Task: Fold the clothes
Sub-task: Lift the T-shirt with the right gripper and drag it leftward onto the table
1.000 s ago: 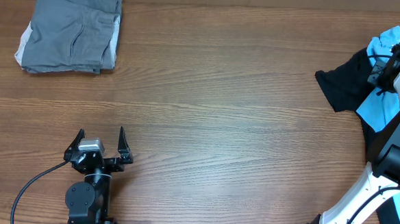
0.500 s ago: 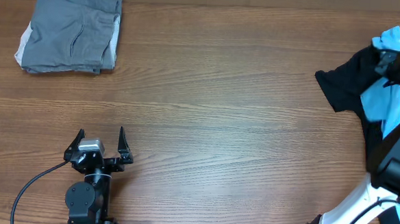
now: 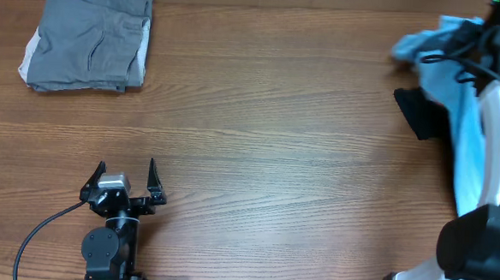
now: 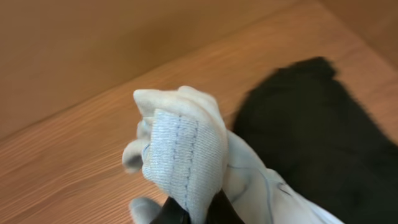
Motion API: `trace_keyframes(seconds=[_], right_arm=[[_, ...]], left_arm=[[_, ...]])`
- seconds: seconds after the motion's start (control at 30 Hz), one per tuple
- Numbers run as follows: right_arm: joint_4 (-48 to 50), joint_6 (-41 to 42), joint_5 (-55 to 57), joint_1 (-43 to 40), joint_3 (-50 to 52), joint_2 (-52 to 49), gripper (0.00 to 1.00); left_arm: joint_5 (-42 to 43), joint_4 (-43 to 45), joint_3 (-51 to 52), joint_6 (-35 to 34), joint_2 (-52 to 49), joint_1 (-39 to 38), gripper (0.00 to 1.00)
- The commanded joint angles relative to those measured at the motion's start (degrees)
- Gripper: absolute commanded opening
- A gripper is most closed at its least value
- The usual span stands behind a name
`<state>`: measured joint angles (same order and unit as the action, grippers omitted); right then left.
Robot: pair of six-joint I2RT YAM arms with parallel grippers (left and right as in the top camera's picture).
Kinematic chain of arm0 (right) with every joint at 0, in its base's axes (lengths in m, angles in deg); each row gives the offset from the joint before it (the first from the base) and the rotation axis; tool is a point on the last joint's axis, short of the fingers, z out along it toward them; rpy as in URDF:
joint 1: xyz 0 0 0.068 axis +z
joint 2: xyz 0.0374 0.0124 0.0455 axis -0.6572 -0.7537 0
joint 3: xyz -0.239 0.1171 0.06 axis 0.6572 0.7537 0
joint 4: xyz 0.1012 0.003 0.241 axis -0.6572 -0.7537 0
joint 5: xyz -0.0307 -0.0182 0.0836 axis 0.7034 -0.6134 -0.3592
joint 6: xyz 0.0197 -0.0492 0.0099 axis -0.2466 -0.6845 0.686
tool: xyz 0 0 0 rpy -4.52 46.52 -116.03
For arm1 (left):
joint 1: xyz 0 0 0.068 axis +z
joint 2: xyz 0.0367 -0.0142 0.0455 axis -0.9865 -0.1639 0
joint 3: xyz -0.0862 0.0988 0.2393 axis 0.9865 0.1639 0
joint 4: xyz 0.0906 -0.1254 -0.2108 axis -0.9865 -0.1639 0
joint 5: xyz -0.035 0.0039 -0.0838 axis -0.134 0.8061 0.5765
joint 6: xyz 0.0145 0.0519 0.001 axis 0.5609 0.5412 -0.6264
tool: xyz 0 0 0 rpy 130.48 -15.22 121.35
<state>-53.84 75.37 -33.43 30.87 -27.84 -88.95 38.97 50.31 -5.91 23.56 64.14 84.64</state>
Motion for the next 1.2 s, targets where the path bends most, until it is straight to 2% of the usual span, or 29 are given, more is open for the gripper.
trace_keyframes(seconds=[0.0, 0.23, 0.43, 0.67, 0.8, 0.97, 1.07, 1.17], right_arm=[[-0.4, 3.6, -0.4, 8.4, -2.0, 3.4, 0.04], [-1.7, 7.9, -2.0, 24.9, -1.9, 1.9, 0.04], [2.3, 15.5, -2.1, 39.8, -1.9, -4.0, 0.04], [5.5, 19.6, -2.1, 50.8, -1.9, -11.1, 0.04], [3.9, 24.0, -2.1, 56.3, -1.9, -11.8, 0.04], [5.0, 23.8, -3.3, 62.8, -1.9, -11.8, 0.04], [5.0, 23.8, -3.3, 64.9, -1.9, -11.8, 0.38], [4.9, 23.8, -3.3, 65.1, -1.9, -11.8, 0.41]], left_arm=[[-0.5, 0.2, 0.2, 0.4, 0.6, -0.3, 1.0], [-0.5, 0.2, 0.2, 0.4, 0.6, -0.3, 1.0], [-0.5, 0.2, 0.2, 0.4, 0.6, -0.3, 1.0], [-0.5, 0.2, 0.2, 0.4, 0.6, -0.3, 1.0], [-0.5, 0.2, 0.2, 0.4, 0.6, -0.3, 1.0], [-0.5, 0.1, 0.2, 0.4, 0.6, -0.3, 1.0], [-0.5, 0.2, 0.2, 0.4, 0.6, -0.3, 1.0], [-0.5, 0.2, 0.2, 0.4, 0.6, -0.3, 1.0]])
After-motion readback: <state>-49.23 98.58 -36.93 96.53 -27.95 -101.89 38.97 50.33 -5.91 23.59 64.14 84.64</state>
